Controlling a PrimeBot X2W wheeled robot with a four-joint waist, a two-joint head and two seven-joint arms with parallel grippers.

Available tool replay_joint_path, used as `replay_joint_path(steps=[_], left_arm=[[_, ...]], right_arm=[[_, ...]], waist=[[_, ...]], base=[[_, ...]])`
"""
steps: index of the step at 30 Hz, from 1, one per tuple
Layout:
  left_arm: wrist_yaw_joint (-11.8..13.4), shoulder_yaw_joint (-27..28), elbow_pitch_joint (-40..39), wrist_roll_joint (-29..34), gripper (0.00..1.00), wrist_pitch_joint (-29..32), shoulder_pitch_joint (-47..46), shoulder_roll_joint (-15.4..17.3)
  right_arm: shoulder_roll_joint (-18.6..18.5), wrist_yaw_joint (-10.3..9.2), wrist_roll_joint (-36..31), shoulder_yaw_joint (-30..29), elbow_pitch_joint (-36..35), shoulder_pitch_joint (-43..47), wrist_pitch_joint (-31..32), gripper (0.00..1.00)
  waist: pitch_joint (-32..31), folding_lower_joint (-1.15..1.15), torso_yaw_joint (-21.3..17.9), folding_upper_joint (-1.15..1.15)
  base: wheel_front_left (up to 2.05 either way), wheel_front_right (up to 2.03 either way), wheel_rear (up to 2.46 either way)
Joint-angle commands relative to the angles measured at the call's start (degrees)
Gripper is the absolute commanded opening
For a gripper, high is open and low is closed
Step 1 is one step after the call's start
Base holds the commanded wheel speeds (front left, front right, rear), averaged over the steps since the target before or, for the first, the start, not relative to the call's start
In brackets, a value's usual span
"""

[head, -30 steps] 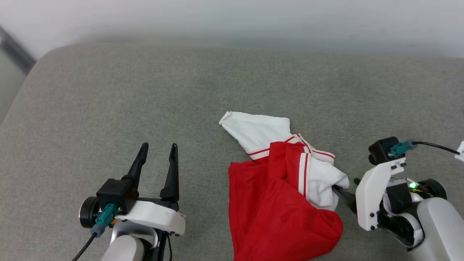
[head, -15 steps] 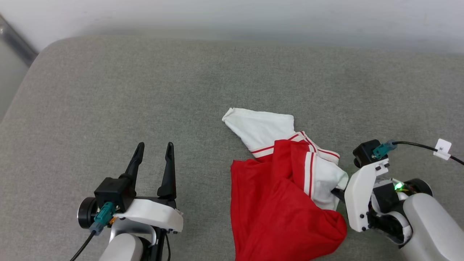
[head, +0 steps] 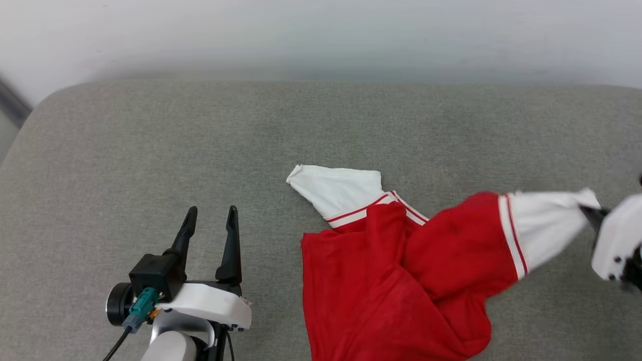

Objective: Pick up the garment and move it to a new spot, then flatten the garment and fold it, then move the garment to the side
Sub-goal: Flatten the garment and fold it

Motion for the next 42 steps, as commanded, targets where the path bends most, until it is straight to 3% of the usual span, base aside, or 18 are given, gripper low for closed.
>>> replay_joint_path(steps=[1,5,9,10,11,12,19,24,36,42], left_arm=[[-0.05,0.12,-0.08,-0.06,1.0,-0.35,0.65,-0.03],[-0.04,0.09,0.13,-0.22,1.0,-0.36,1.0,0.23],[0.11,0.01,0.17,-0.29,1.0,-0.09,1.46,0.66],[0.17,-0.03,0.06,-0.28,1.0,0.02,1.52,0.74],[0.24,-0.07,-0.01,-0.26,1.0,0.11,1.62,0.85],[0.35,-0.1,-0.07,-0.29,1.0,0.22,1.83,0.92],[0.81,0.09,-0.36,-0.54,1.0,0.75,3.12,1.71],[1.51,0.34,-0.95,-0.78,1.0,1.41,4.58,2.3],[3.19,1.11,-2.22,-1.27,1.0,3.04,6.94,3.83],[3.56,1.8,-2.57,-1.36,1.0,4.39,6.56,5.31]], right_arm=[[1.48,-0.04,-0.72,-3.01,1.01,2.63,0.52,0.0],[5.65,-0.04,-2.33,-11.1,4.2,8.27,1.37,0.0],[9.06,-0.04,-3.0,-13.71,8.62,11.33,-0.46,0.01],[9.61,-0.04,-2.97,-13.81,9.52,11.25,-1.71,0.3],[9.89,-0.04,-3.18,-13.72,10.33,11.29,-2.68,0.79],[10.24,-0.04,-3.23,-13.53,10.87,11.27,-3.84,1.0],[10.15,-0.04,-3.98,-11.63,9.29,13.15,-10.12,1.0],[9.81,-0.04,-5.76,-8.84,2.88,16.46,-14.35,1.0],[15.56,-0.04,-10.77,-6.04,-12.86,20.69,-28.83,1.0],[17.11,-0.04,-12.25,-3.01,-17.68,22.4,-31.49,1.0]], waist=[[-0.18,0.0,-0.22,0.0],[-0.54,0.0,-0.49,0.0],[-0.82,0.0,-0.8,0.0],[-0.84,0.0,-0.86,0.0],[-0.94,0.0,-0.93,0.0],[-1.12,0.0,-1.02,0.0],[-2.98,0.0,-1.49,0.0],[-4.89,0.0,-1.91,0.0],[-7.4,0.0,-2.65,0.0],[-7.68,0.0,-3.66,0.0]], base=[[0.0,0.0,0.0],[0.0,0.0,0.0],[0.0,0.0,0.0],[0.0,0.0,0.0],[0.0,0.0,0.0],[0.0,0.0,0.0],[0.0,0.0,0.0],[0.0,0.0,0.0],[0.0,0.0,0.0],[0.0,0.0,0.0]])
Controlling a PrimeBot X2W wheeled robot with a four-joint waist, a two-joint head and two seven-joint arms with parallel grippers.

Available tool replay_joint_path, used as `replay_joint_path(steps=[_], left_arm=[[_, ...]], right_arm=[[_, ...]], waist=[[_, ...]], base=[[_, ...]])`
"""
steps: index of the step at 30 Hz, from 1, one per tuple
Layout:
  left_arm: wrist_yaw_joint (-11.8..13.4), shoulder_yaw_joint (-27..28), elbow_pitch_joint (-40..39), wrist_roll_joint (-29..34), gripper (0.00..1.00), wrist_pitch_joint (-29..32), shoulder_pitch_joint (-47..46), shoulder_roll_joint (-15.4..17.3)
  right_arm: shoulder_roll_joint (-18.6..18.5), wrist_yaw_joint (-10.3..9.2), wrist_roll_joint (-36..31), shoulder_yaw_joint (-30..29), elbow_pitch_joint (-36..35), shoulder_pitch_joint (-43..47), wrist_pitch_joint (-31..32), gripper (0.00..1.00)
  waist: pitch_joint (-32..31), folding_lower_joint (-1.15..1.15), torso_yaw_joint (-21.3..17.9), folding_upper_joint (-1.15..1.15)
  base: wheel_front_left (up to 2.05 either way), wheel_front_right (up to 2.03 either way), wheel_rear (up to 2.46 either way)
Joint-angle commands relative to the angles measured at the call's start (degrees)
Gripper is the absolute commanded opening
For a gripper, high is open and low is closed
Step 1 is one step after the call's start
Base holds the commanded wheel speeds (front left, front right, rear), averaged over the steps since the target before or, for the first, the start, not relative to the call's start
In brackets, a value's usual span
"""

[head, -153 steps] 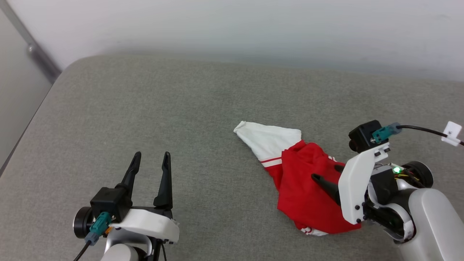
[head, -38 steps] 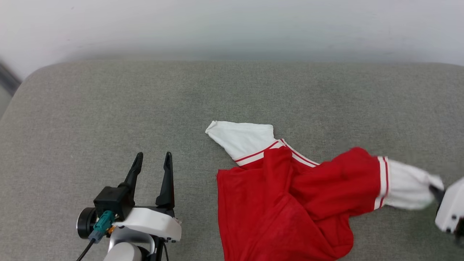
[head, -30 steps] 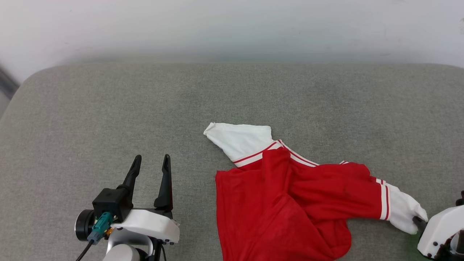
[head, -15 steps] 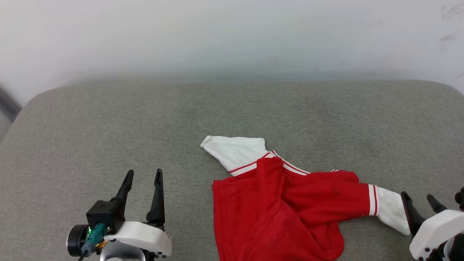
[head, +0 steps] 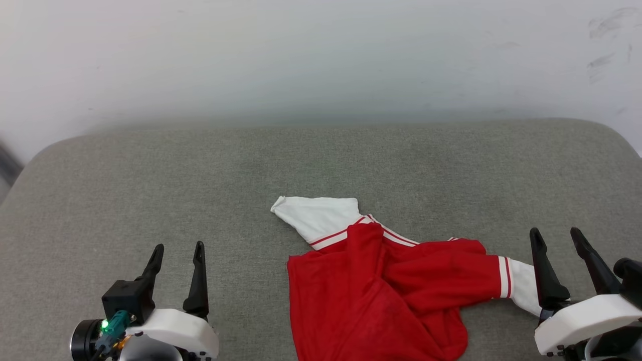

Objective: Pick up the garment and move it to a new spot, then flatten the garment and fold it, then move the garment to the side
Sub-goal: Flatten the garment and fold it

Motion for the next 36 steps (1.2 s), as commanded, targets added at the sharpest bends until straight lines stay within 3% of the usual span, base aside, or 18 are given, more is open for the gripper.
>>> replay_joint_path(steps=[1,6,12,18,24,32,35,36], left_arm=[[0.11,0.14,-0.26,0.0,1.0,0.24,-0.33,0.22],[-1.28,0.06,-0.6,-0.8,1.0,2.72,-4.14,1.46],[-5.84,-0.67,1.5,-3.51,1.0,9.74,-15.66,2.81],[-11.46,-1.86,7.97,-7.19,1.0,21.62,-28.74,5.2],[-16.02,-4.63,15.59,-12.08,1.0,37.73,-37.18,8.22],[-17.48,-7.13,24.78,-17.82,1.0,54.51,-40.06,12.07],[-17.56,-8.71,27.76,-19.09,1.0,58.47,-38.55,11.68],[-17.6,-9.18,28.71,-19.59,0.65,60.04,-37.85,11.24]], right_arm=[[0.18,-0.04,-0.12,0.16,-0.66,0.86,-0.17,1.0],[0.7,-0.04,-0.43,1.98,-3.21,1.21,0.11,1.0],[0.78,-0.04,0.14,3.08,-3.85,-1.58,-0.17,1.0],[0.78,-0.04,1.01,4.06,-2.88,-4.81,-1.41,1.0],[0.79,-0.04,2.1,5.01,-1.32,-6.84,-2.77,1.0],[0.78,-0.04,4.36,6.92,1.84,-8.83,-6.34,1.0],[0.79,-0.04,4.61,6.95,2.91,-9.24,-7.3,1.0],[0.79,-0.04,4.7,6.86,3.11,-9.12,-7.61,1.0]], waist=[[0.1,0.0,-0.32,0.0],[1.71,0.0,-1.89,0.0],[6.24,0.0,-4.78,0.0],[11.02,0.0,-8.67,0.0],[14.8,0.0,-12.28,0.0],[19.83,0.0,-16.66,0.0],[20.37,0.0,-17.27,0.0],[20.39,0.0,-17.39,0.0]], base=[[0.0,0.0,0.0],[0.0,0.0,0.0],[0.0,0.0,0.0],[0.0,0.0,0.0],[0.0,0.0,0.0],[0.0,0.0,0.0],[0.0,0.0,0.0],[0.0,0.0,0.0]])
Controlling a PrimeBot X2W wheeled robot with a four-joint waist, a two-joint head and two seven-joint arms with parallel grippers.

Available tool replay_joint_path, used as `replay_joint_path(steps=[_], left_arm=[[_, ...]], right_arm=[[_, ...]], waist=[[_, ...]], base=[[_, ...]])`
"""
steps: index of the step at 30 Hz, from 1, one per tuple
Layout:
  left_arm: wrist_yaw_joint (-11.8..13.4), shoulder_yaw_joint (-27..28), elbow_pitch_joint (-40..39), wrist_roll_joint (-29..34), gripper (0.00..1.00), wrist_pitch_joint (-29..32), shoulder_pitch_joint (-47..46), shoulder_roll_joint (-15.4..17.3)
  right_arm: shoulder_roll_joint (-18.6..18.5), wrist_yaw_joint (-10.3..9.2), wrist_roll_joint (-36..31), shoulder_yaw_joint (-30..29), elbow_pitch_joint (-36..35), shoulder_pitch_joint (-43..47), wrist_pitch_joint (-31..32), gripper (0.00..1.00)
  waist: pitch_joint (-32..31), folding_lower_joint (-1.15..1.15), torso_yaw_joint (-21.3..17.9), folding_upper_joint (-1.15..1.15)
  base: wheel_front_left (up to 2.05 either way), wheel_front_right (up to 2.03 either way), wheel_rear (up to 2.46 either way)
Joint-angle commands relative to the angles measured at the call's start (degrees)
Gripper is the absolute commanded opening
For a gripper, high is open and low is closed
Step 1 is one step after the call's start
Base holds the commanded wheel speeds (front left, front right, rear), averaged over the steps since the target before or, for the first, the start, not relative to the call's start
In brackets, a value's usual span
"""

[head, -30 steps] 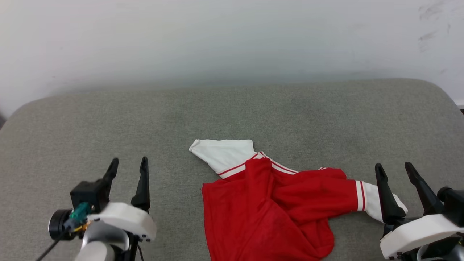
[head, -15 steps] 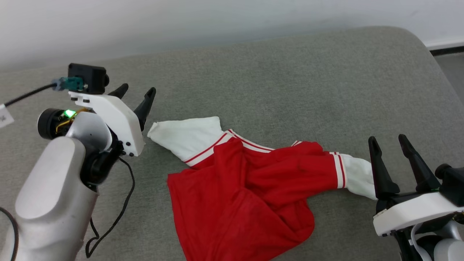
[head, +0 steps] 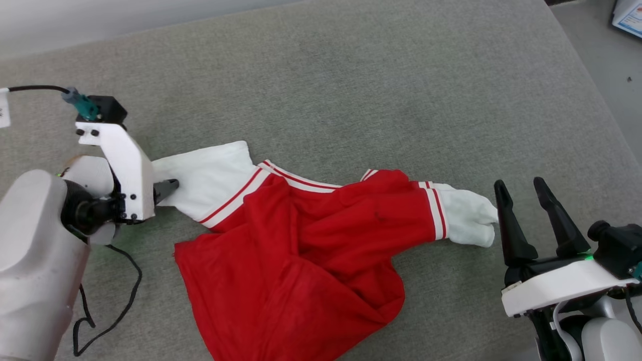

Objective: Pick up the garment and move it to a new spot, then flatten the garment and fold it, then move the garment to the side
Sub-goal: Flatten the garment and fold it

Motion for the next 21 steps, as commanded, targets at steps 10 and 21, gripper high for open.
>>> replay_joint_path(steps=[10,21], left_arm=[[-0.43,-2.05,3.77,-1.16,0.0,-2.58,3.39,-3.53],[-0.52,-2.05,-2.65,2.34,0.0,-18.74,2.27,-3.67]], right_arm=[[0.13,-0.04,0.27,-1.79,0.35,-0.49,0.29,1.0],[-4.84,-0.04,3.42,-8.52,4.11,-1.47,17.33,1.0]], waist=[[-1.6,0.0,0.5,0.0],[-7.2,0.0,4.95,0.0]], base=[[0.0,0.0,0.0],[0.0,0.0,0.0]])
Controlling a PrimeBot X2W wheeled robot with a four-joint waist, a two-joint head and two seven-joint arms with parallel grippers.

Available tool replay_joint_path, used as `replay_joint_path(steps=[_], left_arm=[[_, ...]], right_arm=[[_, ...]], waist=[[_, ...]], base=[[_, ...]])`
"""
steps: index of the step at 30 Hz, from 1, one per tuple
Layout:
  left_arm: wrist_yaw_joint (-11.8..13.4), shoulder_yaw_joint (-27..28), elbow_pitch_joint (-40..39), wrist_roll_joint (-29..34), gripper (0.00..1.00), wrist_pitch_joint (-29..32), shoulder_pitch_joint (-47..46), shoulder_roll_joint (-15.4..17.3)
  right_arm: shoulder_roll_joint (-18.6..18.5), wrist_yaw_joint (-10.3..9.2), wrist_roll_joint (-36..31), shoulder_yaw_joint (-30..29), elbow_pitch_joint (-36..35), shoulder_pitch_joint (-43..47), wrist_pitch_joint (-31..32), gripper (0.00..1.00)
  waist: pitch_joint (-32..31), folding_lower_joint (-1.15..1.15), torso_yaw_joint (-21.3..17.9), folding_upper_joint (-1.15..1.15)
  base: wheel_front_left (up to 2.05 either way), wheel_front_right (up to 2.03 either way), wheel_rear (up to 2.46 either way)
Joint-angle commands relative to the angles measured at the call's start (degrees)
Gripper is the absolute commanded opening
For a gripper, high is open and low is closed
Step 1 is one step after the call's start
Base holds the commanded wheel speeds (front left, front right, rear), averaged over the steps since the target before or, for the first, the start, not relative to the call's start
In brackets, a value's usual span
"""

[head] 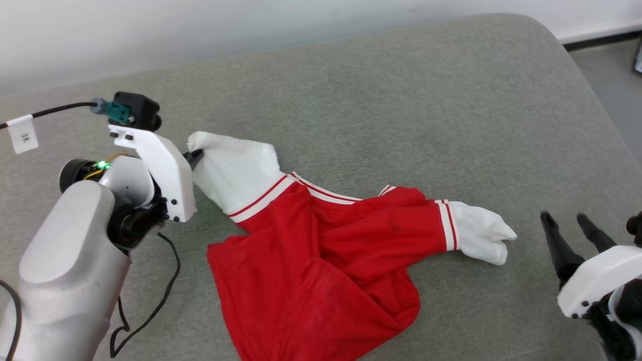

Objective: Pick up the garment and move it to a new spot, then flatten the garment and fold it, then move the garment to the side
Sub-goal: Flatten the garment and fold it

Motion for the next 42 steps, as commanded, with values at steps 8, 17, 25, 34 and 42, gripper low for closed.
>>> replay_joint_path(steps=[8,17,25,34,42], left_arm=[[0.82,-1.2,-6.87,1.37,0.0,-1.95,1.76,-0.81],[1.15,-2.25,-13.28,2.37,0.0,-2.05,-0.05,-0.94],[0.87,-2.72,-14.23,2.1,0.0,-3.3,0.12,-0.87],[1.84,-1.51,-13.52,3.6,0.0,-7.8,0.4,0.22],[3.29,0.32,-11.42,6.39,0.0,-14.73,-3.29,0.33]], right_arm=[[-6.73,-0.04,5.54,2.19,4.61,-3.33,18.77,1.0],[-8.63,-0.04,7.7,9.5,16.15,-11.17,23.26,1.0],[-7.4,-0.03,10.76,14.66,27.37,-12.23,26.93,0.0],[-12.04,-0.03,7.77,13.57,22.09,-18.73,21.39,0.0],[-13.94,-0.04,1.49,9.96,17.83,-25.8,17.45,0.0]], waist=[[-0.82,0.0,4.32,0.0],[2.95,0.0,7.24,0.0],[3.14,0.0,8.48,0.0],[-0.7,0.0,8.34,0.0],[-5.72,0.0,9.54,0.0]], base=[[0.0,0.0,0.0],[0.0,0.0,0.0],[0.0,0.0,0.0],[0.0,0.0,0.0],[0.0,0.0,0.0]])
